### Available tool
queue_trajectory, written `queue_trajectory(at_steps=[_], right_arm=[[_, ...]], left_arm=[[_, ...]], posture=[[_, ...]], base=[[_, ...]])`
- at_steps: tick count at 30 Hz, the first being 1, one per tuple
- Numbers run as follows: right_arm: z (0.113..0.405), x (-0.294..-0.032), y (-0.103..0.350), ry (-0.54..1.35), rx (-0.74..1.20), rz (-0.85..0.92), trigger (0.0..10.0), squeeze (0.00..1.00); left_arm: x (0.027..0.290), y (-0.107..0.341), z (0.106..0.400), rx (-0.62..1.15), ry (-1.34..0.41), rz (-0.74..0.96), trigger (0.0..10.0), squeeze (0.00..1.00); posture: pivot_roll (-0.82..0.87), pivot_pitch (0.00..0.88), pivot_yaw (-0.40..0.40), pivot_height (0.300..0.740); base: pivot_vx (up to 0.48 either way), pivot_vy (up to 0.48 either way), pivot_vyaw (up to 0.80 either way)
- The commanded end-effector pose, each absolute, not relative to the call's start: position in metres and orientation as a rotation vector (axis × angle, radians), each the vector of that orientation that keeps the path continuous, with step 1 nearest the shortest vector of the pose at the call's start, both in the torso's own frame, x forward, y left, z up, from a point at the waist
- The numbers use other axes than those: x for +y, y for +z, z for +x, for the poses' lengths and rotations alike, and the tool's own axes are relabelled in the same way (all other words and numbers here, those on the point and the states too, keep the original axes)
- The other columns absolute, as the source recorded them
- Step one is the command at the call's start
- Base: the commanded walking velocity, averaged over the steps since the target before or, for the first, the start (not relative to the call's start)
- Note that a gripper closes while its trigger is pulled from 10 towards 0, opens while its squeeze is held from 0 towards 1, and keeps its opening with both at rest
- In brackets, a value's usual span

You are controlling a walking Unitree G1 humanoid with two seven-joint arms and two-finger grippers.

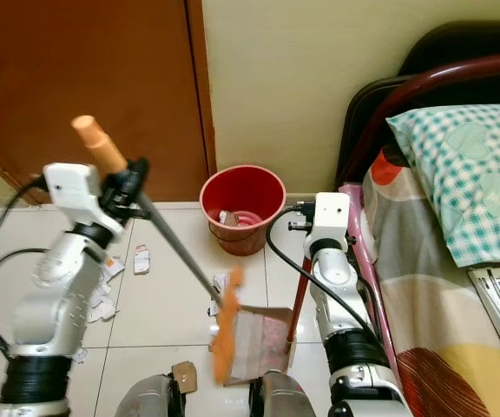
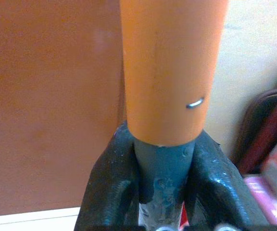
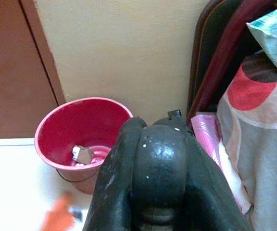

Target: Sweep floor

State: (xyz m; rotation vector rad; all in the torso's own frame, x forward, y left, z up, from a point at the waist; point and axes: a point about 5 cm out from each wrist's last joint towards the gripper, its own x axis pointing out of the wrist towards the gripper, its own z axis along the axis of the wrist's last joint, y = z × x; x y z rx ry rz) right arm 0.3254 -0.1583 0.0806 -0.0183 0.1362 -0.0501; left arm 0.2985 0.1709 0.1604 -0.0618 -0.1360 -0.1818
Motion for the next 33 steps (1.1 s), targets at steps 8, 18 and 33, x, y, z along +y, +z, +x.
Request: queue_trajectory(at_steps=[8, 18, 33], right_arm=[[0.327, -0.158, 0.081, -0.043, 0.145, -0.014, 10.0, 0.00], [0.326, -0.160, 0.082, -0.042, 0.134, -0.013, 10.0, 0.00], [0.322, -0.167, 0.089, -0.048, 0.093, -0.035, 10.0, 0.00]], left_arm=[[0.195, 0.147, 0.293, -0.105, -0.112, 0.106, 10.0, 0.00], [0.214, 0.148, 0.280, -0.134, -0.100, 0.315, 10.0, 0.00], [0.152, 0.134, 0.246, -0.128, -0.257, 0.161, 10.0, 0.00]], posture=[[0.00, 0.168, -0.035, 0.740], [0.00, 0.166, -0.039, 0.740], [0.02, 0.155, -0.052, 0.740]], base=[[0.000, 0.000, 0.00], [0.000, 0.000, 0.00], [0.000, 0.000, 0.00]])
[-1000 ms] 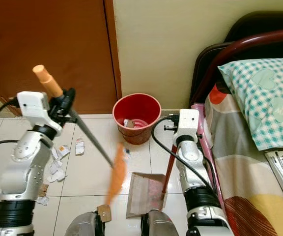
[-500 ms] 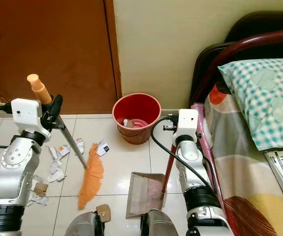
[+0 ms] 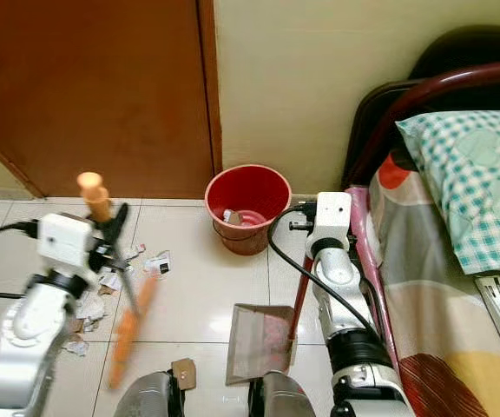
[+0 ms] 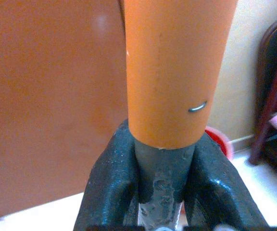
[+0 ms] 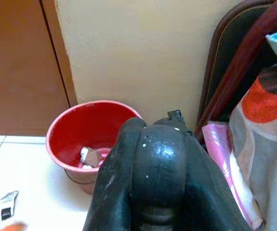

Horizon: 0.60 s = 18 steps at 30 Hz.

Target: Sweep floor

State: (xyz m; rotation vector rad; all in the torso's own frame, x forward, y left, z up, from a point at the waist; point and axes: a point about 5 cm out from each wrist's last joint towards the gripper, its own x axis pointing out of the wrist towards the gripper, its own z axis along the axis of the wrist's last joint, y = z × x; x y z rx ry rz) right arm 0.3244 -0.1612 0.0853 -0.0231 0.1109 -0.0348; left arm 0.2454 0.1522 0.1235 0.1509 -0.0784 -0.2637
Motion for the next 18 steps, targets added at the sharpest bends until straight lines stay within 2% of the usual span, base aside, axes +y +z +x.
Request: queue_trajectory(at_steps=[1, 7, 18], right_arm=[[0.320, -0.168, 0.089, -0.049, 0.087, -0.034, 10.0, 0.00], [0.301, -0.179, 0.088, -0.050, 0.057, -0.035, 10.0, 0.00], [0.292, -0.180, 0.089, -0.058, 0.049, -0.029, 10.0, 0.00]], left_arm=[[0.151, 0.133, 0.246, -0.122, -0.251, 0.152, 10.0, 0.00], [0.144, 0.128, 0.247, -0.105, -0.240, 0.124, 10.0, 0.00], [0.145, 0.129, 0.251, -0.097, -0.211, 0.123, 10.0, 0.00]], posture=[[0.02, 0.155, -0.052, 0.740], [0.01, 0.143, -0.048, 0.740], [0.01, 0.144, -0.041, 0.740]], base=[[0.000, 0.000, 0.00], [0.000, 0.000, 0.00], [-0.366, 0.000, 0.00]])
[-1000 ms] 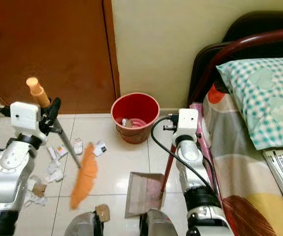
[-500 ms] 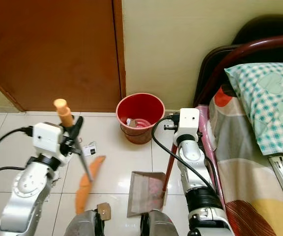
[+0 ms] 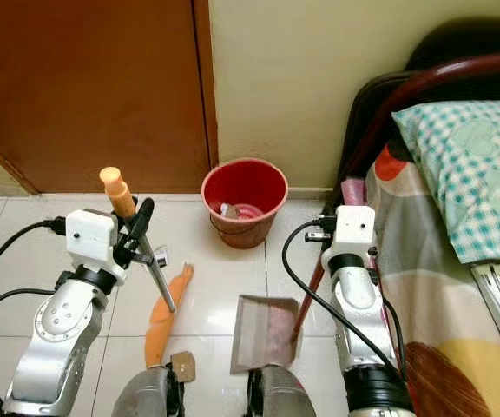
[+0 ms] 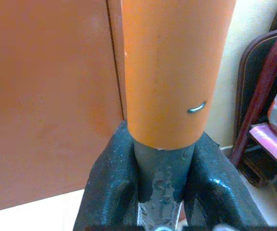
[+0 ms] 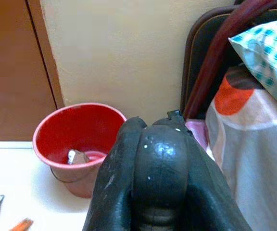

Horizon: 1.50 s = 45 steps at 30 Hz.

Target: Sweep floor

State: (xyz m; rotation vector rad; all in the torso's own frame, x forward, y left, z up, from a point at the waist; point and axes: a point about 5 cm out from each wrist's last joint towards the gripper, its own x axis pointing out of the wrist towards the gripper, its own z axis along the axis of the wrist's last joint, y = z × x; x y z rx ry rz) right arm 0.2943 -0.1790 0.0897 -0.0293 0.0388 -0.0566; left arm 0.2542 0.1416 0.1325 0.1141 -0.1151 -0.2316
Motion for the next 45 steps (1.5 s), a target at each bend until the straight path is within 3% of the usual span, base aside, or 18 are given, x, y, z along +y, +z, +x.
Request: queue_trajectory(at_steps=[1, 13, 27, 41, 45], right_arm=[[0.292, -0.180, 0.089, -0.058, 0.050, -0.029, 10.0, 0.00], [0.291, -0.178, 0.089, -0.063, 0.058, -0.032, 10.0, 0.00], [0.310, -0.169, 0.094, -0.134, 0.059, -0.056, 10.0, 0.00], [0.334, -0.152, 0.094, -0.231, 0.038, -0.060, 10.0, 0.00], [0.341, -0.137, 0.090, -0.231, 0.066, -0.074, 10.0, 0.00]], left_arm=[[0.145, 0.129, 0.251, -0.097, -0.211, 0.123, 10.0, 0.00], [0.144, 0.128, 0.251, -0.093, -0.211, 0.126, 10.0, 0.00], [0.146, 0.130, 0.260, -0.081, -0.194, 0.089, 10.0, 0.00], [0.105, 0.131, 0.267, -0.036, -0.465, -0.065, 10.0, 0.00], [0.085, 0.148, 0.271, -0.058, -0.564, -0.161, 10.0, 0.00]], posture=[[0.01, 0.144, -0.041, 0.740], [0.00, 0.150, -0.039, 0.740], [0.01, 0.163, -0.031, 0.740], [0.05, 0.139, -0.042, 0.740], [0.05, 0.136, -0.037, 0.740]], base=[[-0.398, 0.000, 0.00], [-0.373, 0.000, 0.00], [0.000, 0.000, 0.00], [0.000, 0.000, 0.00], [0.000, 0.000, 0.00]])
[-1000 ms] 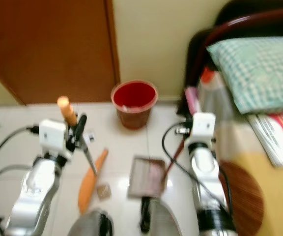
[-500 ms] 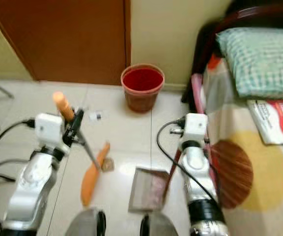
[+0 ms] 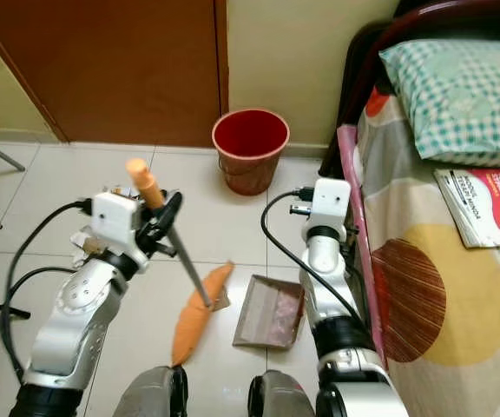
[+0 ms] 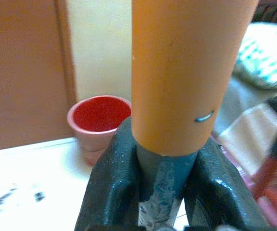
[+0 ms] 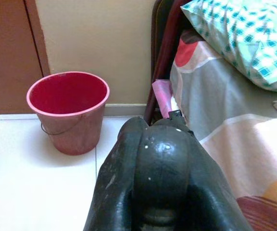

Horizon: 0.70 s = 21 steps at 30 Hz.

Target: Sweep floor

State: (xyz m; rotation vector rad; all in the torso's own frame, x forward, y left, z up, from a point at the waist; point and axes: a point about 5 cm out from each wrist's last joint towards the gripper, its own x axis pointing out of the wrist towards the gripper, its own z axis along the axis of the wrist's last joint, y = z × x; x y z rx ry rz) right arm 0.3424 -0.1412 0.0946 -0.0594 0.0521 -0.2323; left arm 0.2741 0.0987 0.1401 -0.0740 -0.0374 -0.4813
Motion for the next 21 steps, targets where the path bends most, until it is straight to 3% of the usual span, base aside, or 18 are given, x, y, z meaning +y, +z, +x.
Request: queue_trajectory(at_steps=[1, 7, 12, 13, 14, 17, 18, 19, 21], right_arm=[[0.342, -0.133, 0.088, -0.222, 0.072, -0.066, 10.0, 0.00], [0.342, -0.121, 0.083, -0.191, 0.078, -0.074, 10.0, 0.00], [0.344, -0.121, 0.083, -0.179, 0.084, -0.033, 10.0, 0.00], [0.345, -0.123, 0.085, -0.176, 0.074, -0.012, 10.0, 0.00], [0.345, -0.123, 0.085, -0.176, 0.074, -0.012, 10.0, 0.00], [0.344, -0.130, 0.091, -0.162, 0.037, -0.020, 10.0, 0.00], [0.344, -0.130, 0.091, -0.162, 0.037, -0.020, 10.0, 0.00], [0.342, -0.137, 0.093, -0.158, 0.018, -0.035, 10.0, 0.00], [0.340, -0.142, 0.093, -0.162, 0.014, -0.040, 10.0, 0.00]], left_arm=[[0.081, 0.150, 0.272, -0.059, -0.577, -0.183, 10.0, 0.00], [0.068, 0.163, 0.279, -0.082, -0.576, -0.345, 10.0, 0.00], [0.079, 0.165, 0.286, -0.110, -0.493, -0.306, 10.0, 0.00], [0.103, 0.161, 0.289, -0.129, -0.415, -0.204, 10.0, 0.00], [0.103, 0.161, 0.289, -0.129, -0.415, -0.204, 10.0, 0.00], [0.151, 0.159, 0.294, -0.147, -0.259, -0.090, 10.0, 0.00], [0.151, 0.159, 0.294, -0.147, -0.259, -0.090, 10.0, 0.00], [0.171, 0.158, 0.294, -0.143, -0.197, -0.072, 10.0, 0.00], [0.185, 0.156, 0.293, -0.138, -0.163, -0.054, 10.0, 0.00]], posture=[[0.05, 0.136, -0.037, 0.740], [0.06, 0.146, -0.044, 0.740], [0.06, 0.165, -0.042, 0.740], [0.07, 0.157, -0.051, 0.740], [0.07, 0.157, -0.051, 0.740], [0.08, 0.155, -0.052, 0.740], [0.08, 0.155, -0.052, 0.740], [0.09, 0.148, -0.058, 0.740], [0.09, 0.144, -0.053, 0.740]], base=[[0.000, 0.000, 0.00], [0.000, 0.000, 0.00], [0.000, 0.000, 0.00], [0.000, 0.000, 0.00], [0.000, 0.000, 0.00], [0.000, 0.000, 0.00], [0.000, 0.000, 0.00], [0.000, 0.000, 0.00], [0.000, 0.000, 0.00]])
